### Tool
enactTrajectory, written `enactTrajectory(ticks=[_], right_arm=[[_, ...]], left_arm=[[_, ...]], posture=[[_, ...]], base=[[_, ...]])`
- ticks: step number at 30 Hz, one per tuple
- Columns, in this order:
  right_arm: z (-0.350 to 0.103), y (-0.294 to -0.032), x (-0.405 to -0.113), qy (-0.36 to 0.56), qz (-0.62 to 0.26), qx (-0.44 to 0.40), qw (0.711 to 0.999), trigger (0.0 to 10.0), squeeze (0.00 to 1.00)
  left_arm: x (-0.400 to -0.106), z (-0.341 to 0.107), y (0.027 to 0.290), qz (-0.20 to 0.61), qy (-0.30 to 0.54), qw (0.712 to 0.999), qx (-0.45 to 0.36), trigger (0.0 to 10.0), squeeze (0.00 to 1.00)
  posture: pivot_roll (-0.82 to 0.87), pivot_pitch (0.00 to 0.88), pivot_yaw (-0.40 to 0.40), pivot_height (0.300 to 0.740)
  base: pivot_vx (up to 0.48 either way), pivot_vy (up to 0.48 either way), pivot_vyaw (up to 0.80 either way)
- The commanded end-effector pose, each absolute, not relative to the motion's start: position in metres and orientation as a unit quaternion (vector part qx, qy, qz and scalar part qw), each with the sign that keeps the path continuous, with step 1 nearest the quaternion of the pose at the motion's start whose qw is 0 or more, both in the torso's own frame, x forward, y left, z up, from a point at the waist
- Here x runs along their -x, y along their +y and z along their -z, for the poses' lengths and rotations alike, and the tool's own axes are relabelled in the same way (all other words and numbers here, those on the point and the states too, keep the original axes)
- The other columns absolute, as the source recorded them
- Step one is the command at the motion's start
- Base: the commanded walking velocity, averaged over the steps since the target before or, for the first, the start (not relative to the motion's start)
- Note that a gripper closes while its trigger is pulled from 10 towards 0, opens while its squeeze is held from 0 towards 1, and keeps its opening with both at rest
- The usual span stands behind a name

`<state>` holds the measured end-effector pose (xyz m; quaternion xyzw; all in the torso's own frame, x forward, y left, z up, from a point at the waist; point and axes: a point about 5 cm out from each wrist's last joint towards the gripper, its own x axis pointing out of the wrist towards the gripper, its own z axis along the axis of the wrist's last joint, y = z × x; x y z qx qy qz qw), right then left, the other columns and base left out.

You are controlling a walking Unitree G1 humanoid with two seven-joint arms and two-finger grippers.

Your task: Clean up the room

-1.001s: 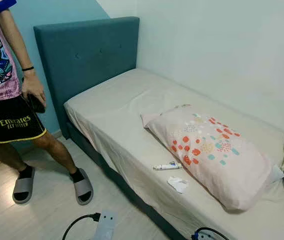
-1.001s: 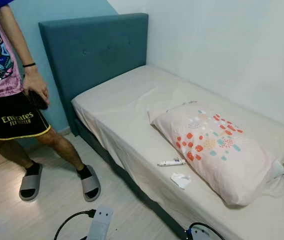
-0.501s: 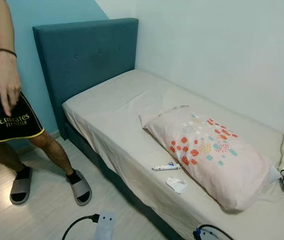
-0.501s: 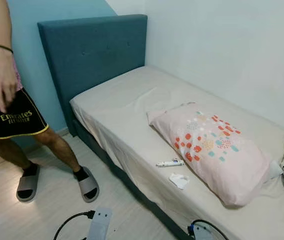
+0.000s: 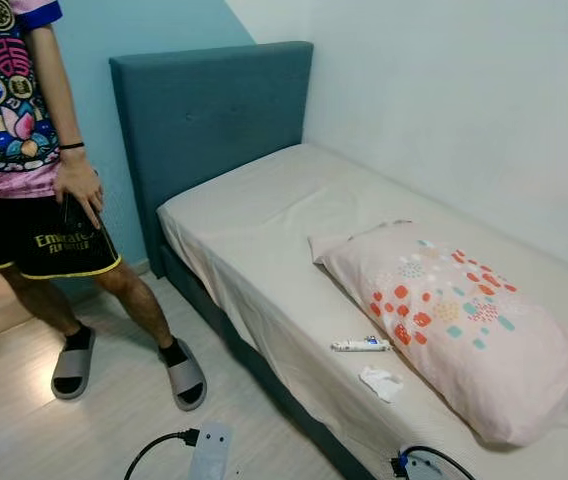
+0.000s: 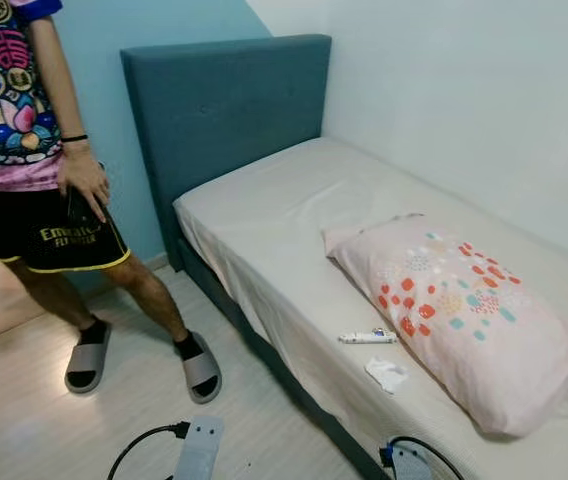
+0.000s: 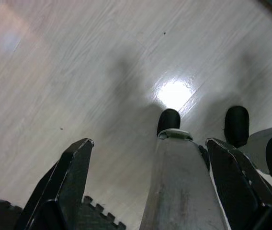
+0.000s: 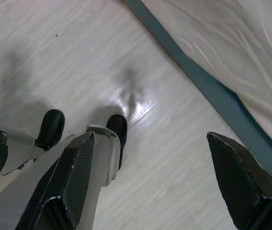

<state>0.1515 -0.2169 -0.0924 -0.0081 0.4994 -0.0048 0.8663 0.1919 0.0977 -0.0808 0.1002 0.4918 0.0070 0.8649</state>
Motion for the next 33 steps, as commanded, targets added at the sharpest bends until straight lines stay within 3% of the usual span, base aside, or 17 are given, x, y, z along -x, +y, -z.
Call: enactTrajectory(ticks=[1, 14, 23, 26, 33], right_arm=[[0.091, -0.217, -0.156, 0.492, 0.005, 0.007, 0.871, 10.0, 0.0], [0.089, -0.215, -0.158, 0.481, -0.001, 0.005, 0.877, 10.0, 0.0], [0.088, -0.218, -0.161, 0.483, 0.013, 0.015, 0.875, 10.0, 0.0], [0.087, -0.217, -0.164, 0.479, 0.013, 0.013, 0.877, 10.0, 0.0], [0.085, -0.218, -0.168, 0.475, 0.015, 0.014, 0.88, 10.0, 0.0]], left_arm=[[-0.186, 0.083, 0.089, 0.001, 0.498, 0.862, -0.091, 10.0, 0.0], [-0.185, 0.083, 0.089, -0.008, 0.495, 0.865, -0.08, 10.0, 0.0], [-0.188, 0.081, 0.089, -0.022, 0.469, 0.881, -0.054, 10.0, 0.0], [-0.196, 0.075, 0.086, 0.013, 0.421, 0.906, -0.036, 10.0, 0.0], [-0.202, 0.07, 0.083, 0.038, 0.389, 0.92, -0.026, 10.0, 0.0]], posture=[[0.02, 0.0, -0.093, 0.74], [0.03, 0.0, -0.094, 0.74], [0.04, 0.0, -0.11, 0.74], [0.04, 0.0, -0.109, 0.74], [0.04, 0.0, -0.108, 0.74]], base=[[0.0, 0.0, 0.79], [0.0, 0.0, 0.77], [0.0, 0.0, 0.0], [0.0, 0.0, 0.0], [0.0, 0.0, 0.0]])
